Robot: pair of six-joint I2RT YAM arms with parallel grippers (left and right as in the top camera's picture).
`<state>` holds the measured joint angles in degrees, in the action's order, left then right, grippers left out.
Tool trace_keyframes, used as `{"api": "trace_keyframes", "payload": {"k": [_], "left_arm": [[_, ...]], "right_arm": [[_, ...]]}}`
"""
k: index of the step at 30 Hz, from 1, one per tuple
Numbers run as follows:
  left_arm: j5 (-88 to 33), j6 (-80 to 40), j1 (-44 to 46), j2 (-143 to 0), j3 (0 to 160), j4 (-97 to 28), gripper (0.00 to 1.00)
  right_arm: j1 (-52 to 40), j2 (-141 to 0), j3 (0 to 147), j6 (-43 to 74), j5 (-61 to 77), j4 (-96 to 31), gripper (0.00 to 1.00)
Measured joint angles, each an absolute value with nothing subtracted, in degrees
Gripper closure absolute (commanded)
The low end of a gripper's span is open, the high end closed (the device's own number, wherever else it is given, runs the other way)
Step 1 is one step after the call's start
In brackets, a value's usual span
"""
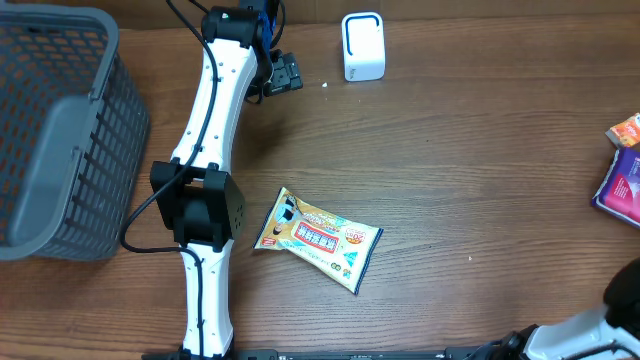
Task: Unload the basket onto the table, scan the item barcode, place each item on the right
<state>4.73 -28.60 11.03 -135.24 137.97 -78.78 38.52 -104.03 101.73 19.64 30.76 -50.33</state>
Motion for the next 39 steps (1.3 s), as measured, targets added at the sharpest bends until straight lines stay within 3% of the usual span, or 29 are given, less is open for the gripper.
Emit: {"api": "trace_keyframes", "payload": {"k": [5,10,15,23,29,32,39], "left_arm": [[4.8,-28.6,11.0,-135.2,138.0,-78.8,0.00],[4.7,-28.6,11.0,-135.2,138.0,-78.8,0.00],[4.7,-28.6,11.0,-135.2,138.0,-78.8,0.00],[4.7,-28.6,11.0,-135.2,138.0,-78.8,0.00],[3.4,-28.8,11.0,-135.2,138.0,-81.4,0.01],[-1.1,-27.9,11.0,-135.2,138.0,-83.6,0.11],[-5.8,-25.8,11.0,-135.2,138.0,-94.4,0.15]], "right_arm": [[32.8,-103.4,101.9,12.4,45.1,-63.4,0.00],[21.3,-103.8,101.3,1.0,47.4,-73.2,0.00],[6.9,-103.8,97.5,-4.6,43.3,-73.9,0.00],[-6.4,-103.9,96.0,-6.4,38.9,-69.3,0.00],[-9.4,-103.9,96.0,-6.7,37.9,-68.1,0.00],[-9.4,-103.9,96.0,-6.7,37.5,-68.1,0.00],[-9.4,-103.9,96.0,-6.9,37.1,-66.2,0.00]]}}
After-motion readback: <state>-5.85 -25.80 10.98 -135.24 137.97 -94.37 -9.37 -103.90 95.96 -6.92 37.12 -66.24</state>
